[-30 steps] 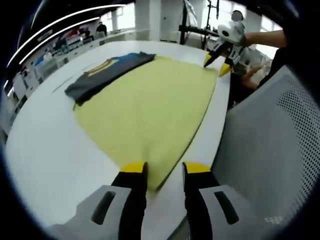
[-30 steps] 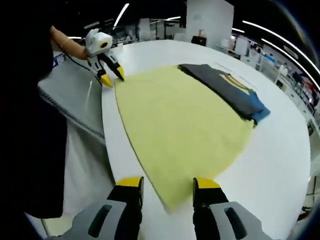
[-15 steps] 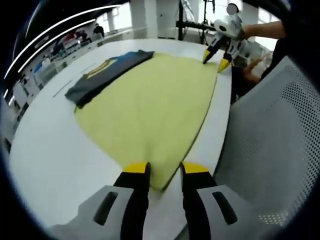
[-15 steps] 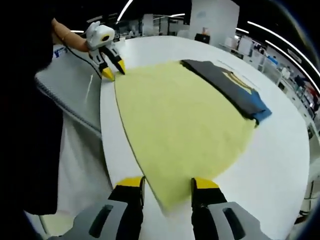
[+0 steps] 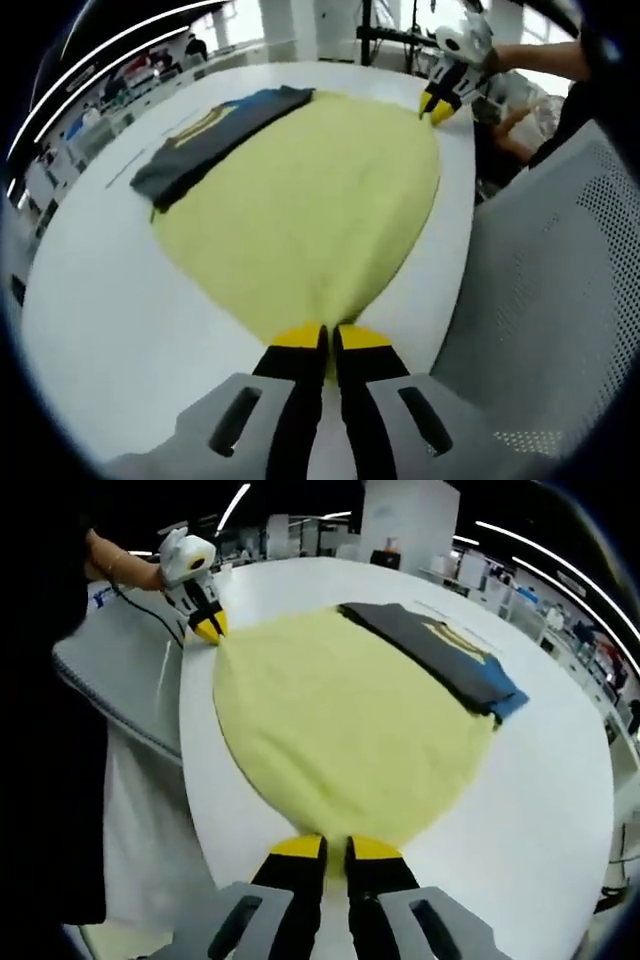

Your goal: Fold the garment on the visible template until the final outline fits inside the template.

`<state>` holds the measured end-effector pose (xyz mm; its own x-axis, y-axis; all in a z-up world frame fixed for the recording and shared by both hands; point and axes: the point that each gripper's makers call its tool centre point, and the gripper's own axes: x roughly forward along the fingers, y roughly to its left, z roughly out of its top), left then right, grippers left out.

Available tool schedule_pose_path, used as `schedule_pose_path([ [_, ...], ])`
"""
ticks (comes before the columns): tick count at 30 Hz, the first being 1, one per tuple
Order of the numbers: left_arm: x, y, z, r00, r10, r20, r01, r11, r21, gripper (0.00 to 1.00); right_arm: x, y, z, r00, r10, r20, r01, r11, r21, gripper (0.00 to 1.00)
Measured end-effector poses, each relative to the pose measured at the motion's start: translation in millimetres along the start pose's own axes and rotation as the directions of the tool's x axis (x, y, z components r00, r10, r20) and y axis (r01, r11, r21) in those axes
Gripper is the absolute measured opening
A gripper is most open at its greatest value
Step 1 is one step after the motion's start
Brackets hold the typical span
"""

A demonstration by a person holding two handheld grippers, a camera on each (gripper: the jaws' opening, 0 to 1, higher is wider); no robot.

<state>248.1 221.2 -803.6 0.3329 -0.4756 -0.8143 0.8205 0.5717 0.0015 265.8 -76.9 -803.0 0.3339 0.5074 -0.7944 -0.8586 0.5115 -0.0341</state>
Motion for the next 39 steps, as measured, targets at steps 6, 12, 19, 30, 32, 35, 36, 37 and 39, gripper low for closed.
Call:
schedule_pose_path([
  [6,-4.7,2.4,5.0,1.0,-0.012,-0.022,0.009,0.992,-0.126,0.01,-2.0,-1.8,5.0,1.0,0.007,0.02,-0.009,0.994,0.107,0.0],
  [12,-17.7,4.6,15.1,0.999,-0.027,-0.024,0.022,0.982,-0.189,0.0,-15.9,-5.8,17.9,0.998,0.011,0.06,-0.025,0.972,0.234,0.0],
  [19,-30.5,5.4,25.7,0.999,-0.035,-0.02,0.028,0.963,-0.267,0.0,-29.7,-9.8,30.4,0.997,0.017,0.07,-0.038,0.951,0.305,0.0],
  [30,-53.9,8.2,43.6,0.999,-0.041,0.002,0.039,0.942,-0.334,0.0,-46.5,-9.0,44.2,0.996,0.026,0.083,-0.056,0.917,0.395,0.0],
  [32,-57.5,8.5,44.3,0.999,-0.041,-0.005,0.037,0.942,-0.333,0.0,-48.7,-7.8,45.7,0.996,0.028,0.084,-0.06,0.909,0.413,0.0],
  [35,-64.2,9.4,47.5,0.999,-0.033,-0.003,0.03,0.938,-0.344,0.0,-52.3,-5.5,48.2,0.996,0.033,0.081,-0.065,0.905,0.42,0.0],
  [36,-65.7,10.0,48.1,1.0,-0.031,-0.003,0.028,0.936,-0.35,0.0,-53.7,-4.1,48.8,0.996,0.038,0.08,-0.068,0.906,0.418,0.0],
  [37,-67.1,9.5,48.5,0.999,-0.035,-0.004,0.031,0.935,-0.352,0.0,-55.2,-2.7,49.3,0.996,0.045,0.078,-0.073,0.908,0.413,0.0],
  [39,-71.2,7.0,49.8,0.999,-0.045,-0.006,0.04,0.935,-0.353,0.0,-59.0,-0.1,50.5,0.996,0.054,0.068,-0.077,0.908,0.412,0.0],
])
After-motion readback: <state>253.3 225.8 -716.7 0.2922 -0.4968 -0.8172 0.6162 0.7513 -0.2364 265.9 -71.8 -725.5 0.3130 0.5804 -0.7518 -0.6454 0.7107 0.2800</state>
